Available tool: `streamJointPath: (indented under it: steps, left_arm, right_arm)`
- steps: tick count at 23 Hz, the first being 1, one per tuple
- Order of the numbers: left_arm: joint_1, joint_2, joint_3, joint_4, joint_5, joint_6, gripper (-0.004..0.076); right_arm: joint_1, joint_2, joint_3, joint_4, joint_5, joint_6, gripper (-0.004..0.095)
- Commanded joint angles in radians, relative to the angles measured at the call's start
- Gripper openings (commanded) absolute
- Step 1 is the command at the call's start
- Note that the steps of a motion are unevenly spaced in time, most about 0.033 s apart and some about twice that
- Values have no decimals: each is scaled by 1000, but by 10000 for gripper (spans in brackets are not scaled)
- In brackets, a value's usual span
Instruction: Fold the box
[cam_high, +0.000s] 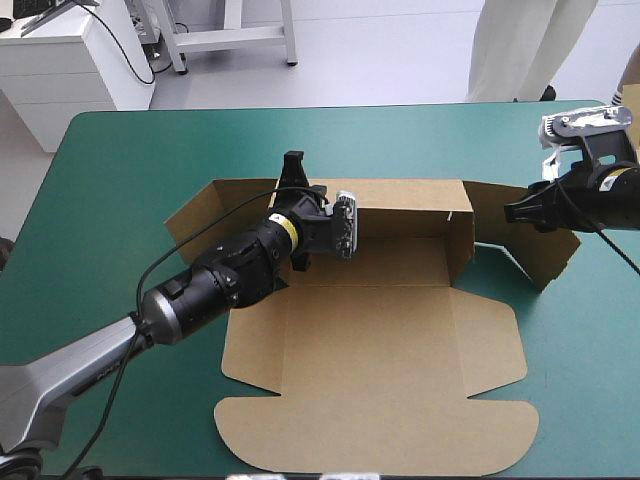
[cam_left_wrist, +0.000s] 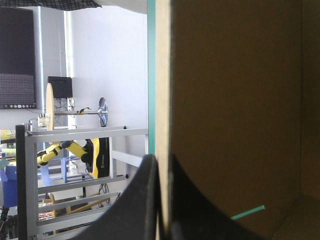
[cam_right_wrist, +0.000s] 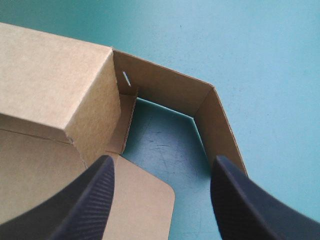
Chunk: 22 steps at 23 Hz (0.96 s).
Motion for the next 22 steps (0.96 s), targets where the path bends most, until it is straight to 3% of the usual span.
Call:
streamJointPath:
  steps: [1,8,10,13,16,22]
  left_arm:
    - [-45,-55,36,175,18,-217,-32]
    - [-76,-7,60,271,81,-252,-32]
    - [-76,16,65,389,100,-470,-32]
    - [-78,23,65,504,123,-559,-32]
    - [-78,23,71,550,117,-564,-32]
    - [-89,23,139,720,124,-720,-32]
  right_arm:
    - [-56,-29,-33,55,-49,-20,536]
    - [-271,-25,-33,300,-63,-136,536]
    - [-375,-4,-37,414,-82,-178,536]
    - [-416,42,-75,440,-78,-185,536]
    - [-424,139,-227,445,-39,-171,536]
    - [-399,333,-516,456,13,-125,536]
